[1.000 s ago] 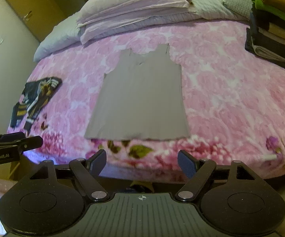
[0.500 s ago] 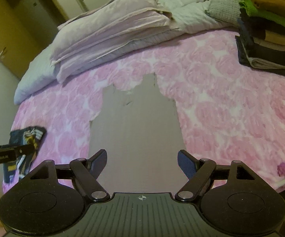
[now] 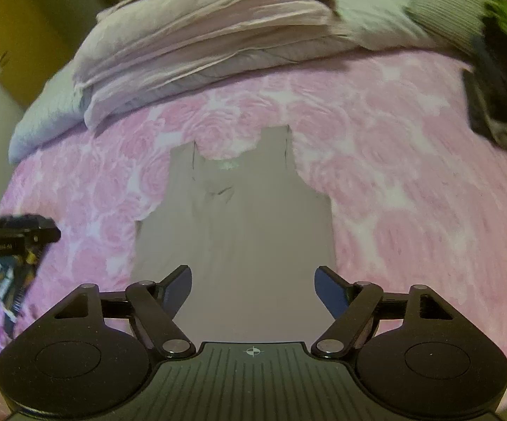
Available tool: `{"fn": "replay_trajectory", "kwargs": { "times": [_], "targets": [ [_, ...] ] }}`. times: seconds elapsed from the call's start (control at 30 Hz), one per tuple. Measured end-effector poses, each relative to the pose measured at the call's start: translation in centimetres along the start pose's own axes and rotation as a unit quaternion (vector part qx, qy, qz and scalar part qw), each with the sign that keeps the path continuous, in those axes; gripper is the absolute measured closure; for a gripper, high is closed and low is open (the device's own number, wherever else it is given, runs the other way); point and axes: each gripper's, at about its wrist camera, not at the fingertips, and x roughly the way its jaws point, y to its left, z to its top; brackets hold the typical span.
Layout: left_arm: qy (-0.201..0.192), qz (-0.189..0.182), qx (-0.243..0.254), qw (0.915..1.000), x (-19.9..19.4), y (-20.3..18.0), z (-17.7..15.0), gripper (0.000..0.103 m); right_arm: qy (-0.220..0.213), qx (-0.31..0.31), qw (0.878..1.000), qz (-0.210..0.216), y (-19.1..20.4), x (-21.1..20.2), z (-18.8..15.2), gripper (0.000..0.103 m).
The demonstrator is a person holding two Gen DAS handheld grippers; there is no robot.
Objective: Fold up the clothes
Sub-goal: 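Grasp the grey top's hem with the left gripper while the right gripper grasps the hem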
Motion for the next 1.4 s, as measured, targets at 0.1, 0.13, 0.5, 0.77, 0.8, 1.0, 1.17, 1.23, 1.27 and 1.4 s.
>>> {"fn": "replay_trajectory", "kwargs": {
  "times": [0.1,0.13,0.5,0.77,0.8,1.0,1.17,1.23,1.27,1.4],
  "targets": [
    [-0.008,-0.003,0.011,0.9999,3.6,0.8,1.4,0.034,0.006,-0.026,1.000,0.004,-1.4,4.2,2.3,0.036],
    [-0.011,-0.005,0.016,0.9998,5.0,1.1,2.0,0.036,0.007,-0.035,0.999,0.005,-1.8,5.5,3.1,0.037],
    [-0.043,-0.029,0.080,0.9954,19.2,4.1,10.3,0.049,-0.014,-0.142,0.989,0.023,-5.9,19.8,13.4,0.059],
    [-0.009,-0.045,0.134,0.9898,26.9,5.4,13.5,0.060,-0.006,-0.161,0.987,0.026,-9.3,27.5,18.4,0.060],
    [-0.004,-0.044,0.142,0.9889,27.6,5.4,13.5,0.062,-0.001,-0.164,0.986,0.026,-9.5,28.3,18.8,0.060],
    [0.009,-0.066,0.164,0.9842,29.9,5.3,13.8,0.074,0.010,-0.172,0.984,0.037,-9.9,31.2,19.5,0.060],
    [0.006,-0.077,0.188,0.9791,29.6,4.1,13.6,0.101,0.028,-0.190,0.981,0.035,-9.1,32.5,19.0,0.103],
    [-0.003,-0.064,0.201,0.9774,28.8,3.3,13.3,0.101,0.013,-0.195,0.980,0.033,-8.7,31.5,18.6,0.103],
    [-0.014,-0.062,0.197,0.9784,28.1,3.2,13.3,0.101,-0.002,-0.194,0.980,0.032,-8.5,30.4,18.4,0.103],
    [-0.083,-0.084,0.139,0.9832,21.5,3.4,11.8,0.101,-0.082,-0.210,0.974,0.035,-6.8,23.1,15.8,0.103]
  ]
}}
